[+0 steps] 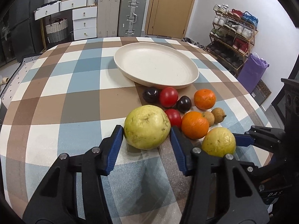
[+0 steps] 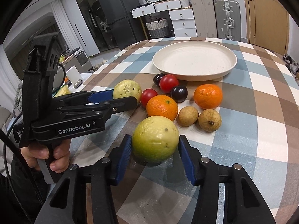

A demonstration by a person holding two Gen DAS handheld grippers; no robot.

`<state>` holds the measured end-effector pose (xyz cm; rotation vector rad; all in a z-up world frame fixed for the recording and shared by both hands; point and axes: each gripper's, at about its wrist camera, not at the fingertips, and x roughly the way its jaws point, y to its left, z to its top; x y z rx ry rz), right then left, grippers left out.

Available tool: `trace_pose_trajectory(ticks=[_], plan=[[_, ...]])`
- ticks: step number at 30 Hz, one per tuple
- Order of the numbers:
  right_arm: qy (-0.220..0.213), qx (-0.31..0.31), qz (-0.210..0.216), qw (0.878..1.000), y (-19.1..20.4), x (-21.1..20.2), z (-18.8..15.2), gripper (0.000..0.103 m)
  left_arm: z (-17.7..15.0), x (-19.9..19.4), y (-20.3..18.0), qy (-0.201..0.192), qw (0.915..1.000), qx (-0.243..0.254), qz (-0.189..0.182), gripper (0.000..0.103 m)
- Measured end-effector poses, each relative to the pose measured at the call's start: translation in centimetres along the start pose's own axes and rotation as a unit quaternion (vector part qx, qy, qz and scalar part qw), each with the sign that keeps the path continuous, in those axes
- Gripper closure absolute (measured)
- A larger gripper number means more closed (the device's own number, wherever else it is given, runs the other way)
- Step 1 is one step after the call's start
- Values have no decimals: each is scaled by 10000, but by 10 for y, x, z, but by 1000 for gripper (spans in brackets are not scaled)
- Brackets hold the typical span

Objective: Organize fruits
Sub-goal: 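Grasp the large green citrus with the left tool while the right tool grasps the smaller green citrus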

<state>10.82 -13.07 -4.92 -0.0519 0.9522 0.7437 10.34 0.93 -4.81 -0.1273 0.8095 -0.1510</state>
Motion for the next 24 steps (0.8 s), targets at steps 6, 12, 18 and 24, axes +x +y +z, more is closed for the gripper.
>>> trace_pose_trajectory(ticks=[6, 12, 18, 24], plan=[[-142, 92, 96, 9998, -3, -6, -5, 52, -4, -15, -2, -214, 9998, -10, -34, 55], [-330, 84, 127, 9993, -5, -16, -5, 52, -9, -21, -3, -262, 9996, -31, -75, 57], [-383, 84, 104, 9992, -7, -23, -4, 52, -6, -18, -4, -117, 9999, -7, -105, 56], [-443, 64, 63, 9990, -8, -29, -7, 52, -6, -3, -10, 137, 9998, -44, -112, 56]])
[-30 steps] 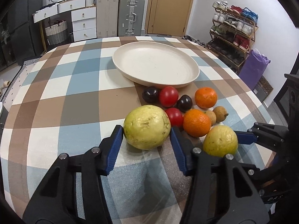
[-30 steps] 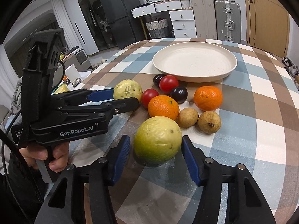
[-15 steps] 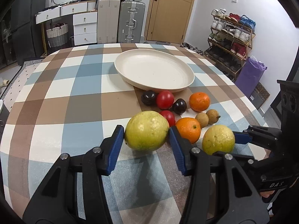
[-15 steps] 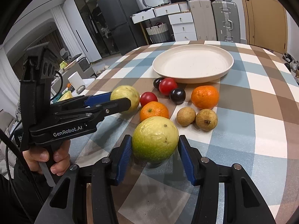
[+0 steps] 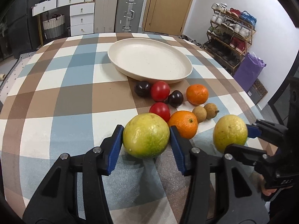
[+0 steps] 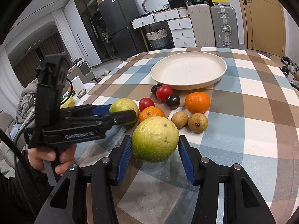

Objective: Organize fruits
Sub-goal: 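Grasp the large green citrus with the left tool while the right tool grasps the smaller green citrus, then carry both green citrus onto the cream plate and open both tools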

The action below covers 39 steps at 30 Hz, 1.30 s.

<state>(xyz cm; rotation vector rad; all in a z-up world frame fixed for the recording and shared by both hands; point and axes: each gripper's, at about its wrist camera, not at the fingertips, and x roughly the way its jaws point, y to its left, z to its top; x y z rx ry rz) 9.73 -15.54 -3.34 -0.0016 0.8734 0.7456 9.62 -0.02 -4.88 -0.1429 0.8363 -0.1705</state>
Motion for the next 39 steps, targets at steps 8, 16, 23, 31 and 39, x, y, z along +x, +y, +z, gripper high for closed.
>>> trace_pose_trajectory(ticks=[8, 16, 23, 31, 39], plan=[[-228, 55, -25, 9997, -10, -16, 5, 52, -2, -18, -2, -323, 9995, -3, -16, 56], [-647, 119, -159, 9977, -21, -27, 23, 52, 17, -44, -1, -787, 9969, 10, 57, 56], [-893, 169, -224, 9956, -31, -32, 43, 52, 32, -51, 0, -1014, 9948, -28, 88, 56], [-1109, 282, -238, 9931, -48, -24, 63, 52, 54, -42, 2, -1224, 9923, -79, 158, 56], [-1176, 328, -261, 9922, -59, -10, 78, 52, 76, -20, 0, -1275, 9916, 8, 211, 56]])
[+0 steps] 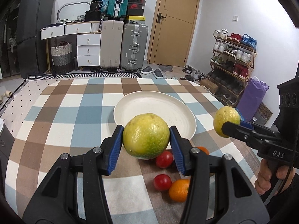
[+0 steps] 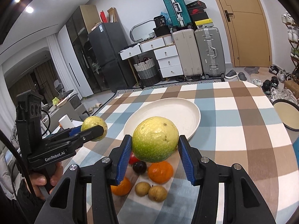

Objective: Organize fruits
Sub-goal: 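Carry both green citrus onto the cream plate and open both tools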

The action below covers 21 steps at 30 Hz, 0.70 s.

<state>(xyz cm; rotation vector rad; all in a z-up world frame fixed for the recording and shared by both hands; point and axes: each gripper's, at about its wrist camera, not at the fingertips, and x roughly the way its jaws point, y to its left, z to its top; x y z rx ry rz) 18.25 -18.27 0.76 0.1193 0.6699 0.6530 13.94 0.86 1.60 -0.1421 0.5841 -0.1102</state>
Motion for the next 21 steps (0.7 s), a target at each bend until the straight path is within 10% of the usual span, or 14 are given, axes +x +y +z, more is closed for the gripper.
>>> trace_pose_trajectory(ticks=[21], plan=[[382, -161, -91, 9991, -7, 60, 18, 52, 13, 77, -2, 156, 9993, 316, 94, 56]])
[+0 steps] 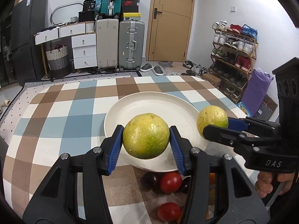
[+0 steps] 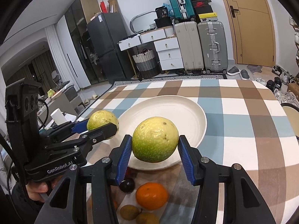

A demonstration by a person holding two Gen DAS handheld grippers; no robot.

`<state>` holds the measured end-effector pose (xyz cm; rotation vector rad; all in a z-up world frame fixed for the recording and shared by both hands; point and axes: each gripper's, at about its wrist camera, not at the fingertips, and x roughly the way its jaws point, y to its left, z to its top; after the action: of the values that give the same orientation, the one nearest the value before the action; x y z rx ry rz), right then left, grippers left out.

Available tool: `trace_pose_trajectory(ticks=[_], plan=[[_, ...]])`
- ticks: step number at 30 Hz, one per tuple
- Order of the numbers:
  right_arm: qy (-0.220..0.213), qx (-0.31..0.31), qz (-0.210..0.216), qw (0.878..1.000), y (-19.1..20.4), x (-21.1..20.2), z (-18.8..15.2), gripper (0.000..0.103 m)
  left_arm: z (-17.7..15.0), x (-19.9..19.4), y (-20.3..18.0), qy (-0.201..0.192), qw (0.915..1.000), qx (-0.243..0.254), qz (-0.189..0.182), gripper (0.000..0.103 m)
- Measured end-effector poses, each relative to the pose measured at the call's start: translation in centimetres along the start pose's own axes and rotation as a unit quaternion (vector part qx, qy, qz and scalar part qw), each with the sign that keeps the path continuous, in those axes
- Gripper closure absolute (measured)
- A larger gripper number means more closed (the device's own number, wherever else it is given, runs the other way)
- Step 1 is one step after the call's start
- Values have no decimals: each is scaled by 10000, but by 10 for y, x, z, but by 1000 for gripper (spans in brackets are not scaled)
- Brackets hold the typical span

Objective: Organize fruits
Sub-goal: 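Carry both green citrus onto the cream plate and open both tools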

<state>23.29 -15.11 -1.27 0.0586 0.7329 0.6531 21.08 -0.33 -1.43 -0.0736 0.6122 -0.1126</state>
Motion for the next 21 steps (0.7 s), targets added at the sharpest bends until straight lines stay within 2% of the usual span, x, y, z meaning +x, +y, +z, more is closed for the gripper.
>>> trace_pose_trajectory(ticks=[8, 17, 21], plan=[[273, 12, -284, 9992, -8, 18, -2, 52, -4, 21, 1, 182, 9998, -43, -42, 56], [412, -46, -338, 9986, -5, 28, -5, 52, -9, 32, 8, 256, 9996, -85, -49, 56], [348, -57, -320, 9989, -4, 25, -6, 52, -10, 32, 8, 294, 9995, -79, -38, 56]])
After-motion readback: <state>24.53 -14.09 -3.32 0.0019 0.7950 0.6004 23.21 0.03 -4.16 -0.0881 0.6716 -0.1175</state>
